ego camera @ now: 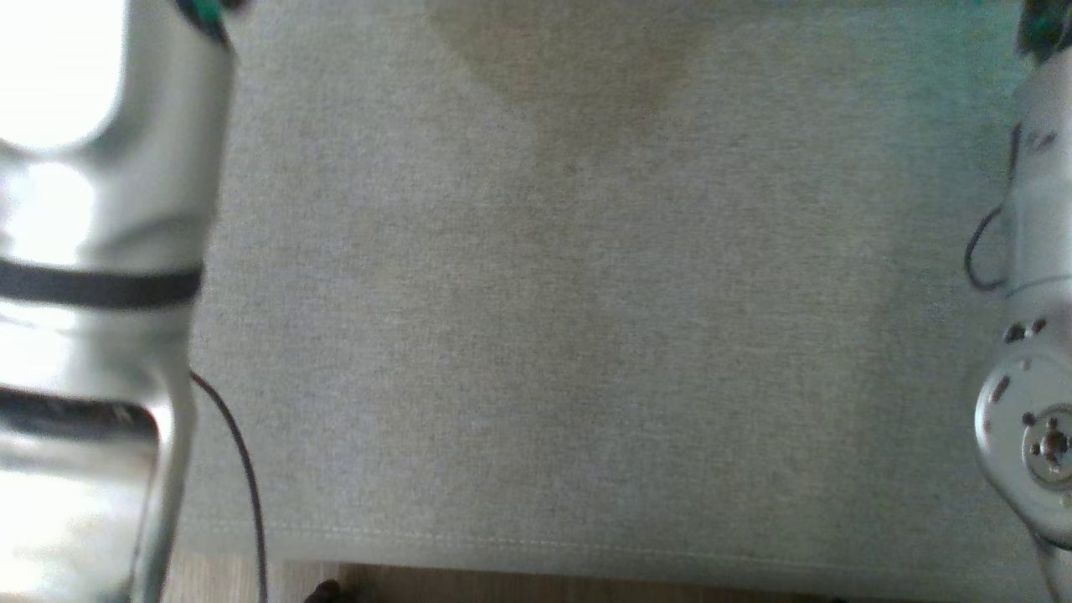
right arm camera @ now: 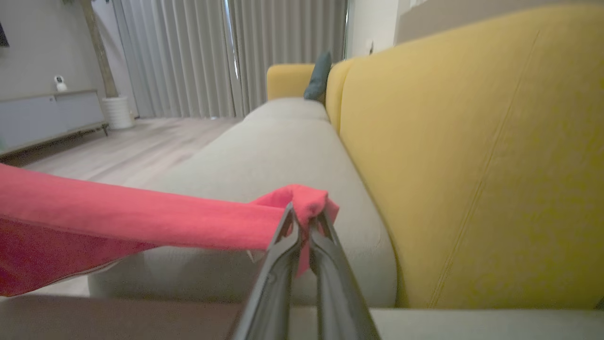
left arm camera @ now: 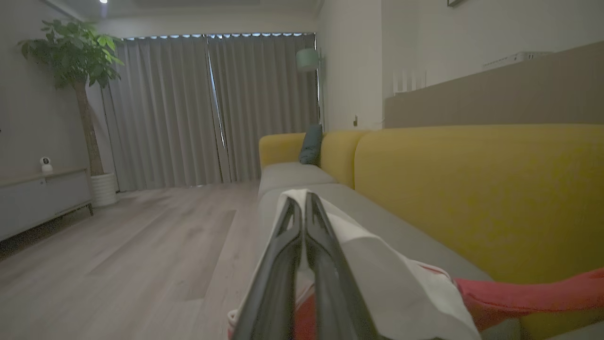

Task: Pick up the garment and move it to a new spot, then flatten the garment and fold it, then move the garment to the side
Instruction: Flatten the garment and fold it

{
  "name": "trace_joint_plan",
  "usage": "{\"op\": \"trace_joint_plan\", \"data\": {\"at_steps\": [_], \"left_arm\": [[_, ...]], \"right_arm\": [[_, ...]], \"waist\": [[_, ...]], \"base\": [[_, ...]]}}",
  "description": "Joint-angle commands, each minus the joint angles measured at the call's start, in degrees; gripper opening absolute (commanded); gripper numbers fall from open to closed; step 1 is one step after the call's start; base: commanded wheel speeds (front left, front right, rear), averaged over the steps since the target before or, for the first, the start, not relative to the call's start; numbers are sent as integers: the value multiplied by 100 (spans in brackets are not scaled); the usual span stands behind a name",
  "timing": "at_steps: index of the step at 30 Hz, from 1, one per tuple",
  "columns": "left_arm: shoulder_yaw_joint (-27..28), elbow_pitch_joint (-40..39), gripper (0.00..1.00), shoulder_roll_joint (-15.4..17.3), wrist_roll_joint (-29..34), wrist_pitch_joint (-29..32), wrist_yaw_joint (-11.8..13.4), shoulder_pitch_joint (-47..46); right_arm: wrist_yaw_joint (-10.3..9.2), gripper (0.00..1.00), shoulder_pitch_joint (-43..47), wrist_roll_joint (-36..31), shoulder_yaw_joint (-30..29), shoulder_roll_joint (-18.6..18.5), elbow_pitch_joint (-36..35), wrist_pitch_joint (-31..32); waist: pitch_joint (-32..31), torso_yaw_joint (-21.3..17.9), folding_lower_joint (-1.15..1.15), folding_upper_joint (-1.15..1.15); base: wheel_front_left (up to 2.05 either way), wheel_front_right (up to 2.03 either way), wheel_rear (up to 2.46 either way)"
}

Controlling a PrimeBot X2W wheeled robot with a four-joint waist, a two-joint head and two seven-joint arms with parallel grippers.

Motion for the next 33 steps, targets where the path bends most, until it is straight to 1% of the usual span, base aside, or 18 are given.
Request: {"op": "trace_joint_plan", "data": {"at_steps": [1,3,6,9,11,17,19,20,24,29,33], "left_arm": [[167,-229,0,184,-36,-49,-43,-71],[197,-334,0,153,-99,-65,-93,281],[328,-751,0,139,-150,-70,-150,822],[471,-1201,0,143,-164,-71,-202,1410],[549,-1486,0,132,-167,-72,-241,1815],[816,-2246,0,57,-202,-72,-306,3106],[879,-2494,0,26,-209,-72,-331,3591],[879,-2494,0,26,-209,-72,-331,3591],[934,-2948,0,-46,-211,-73,-342,4596],[999,-3594,0,-130,-249,-73,-252,5838],[1021,-4016,0,-159,-208,-73,-93,6707]], "right_arm": [[37,0,12,-50,31,131,-70,-72],[37,0,119,-78,-30,133,139,-160],[37,0,286,7,8,137,344,-244],[37,0,500,225,134,142,355,-277],[37,0,679,511,308,144,222,-282],[37,0,1678,1491,997,145,-553,-285],[37,0,2110,1693,1161,146,-856,-285],[37,0,2110,1693,1161,146,-856,-285],[37,0,3087,2014,1414,146,-1483,-285],[37,0,4388,2397,1524,146,-2379,-206],[37,0,5380,2648,1651,146,-3245,-12]], "waist": [[113,85,-2,0],[132,89,-2,0],[108,43,-2,0],[22,-18,-2,0],[-81,-51,-2,0],[-584,-145,-2,0],[-794,-170,-2,0],[-794,-170,-2,0],[-1271,-181,-2,0],[-1797,-242,-2,0],[-2053,-333,-2,0]], "base": [[0,0,0],[0,0,0],[0,0,0],[0,0,0],[0,0,0],[0,0,0],[0,0,0],[0,0,0],[0,0,0],[0,0,0],[0,0,0]]}}
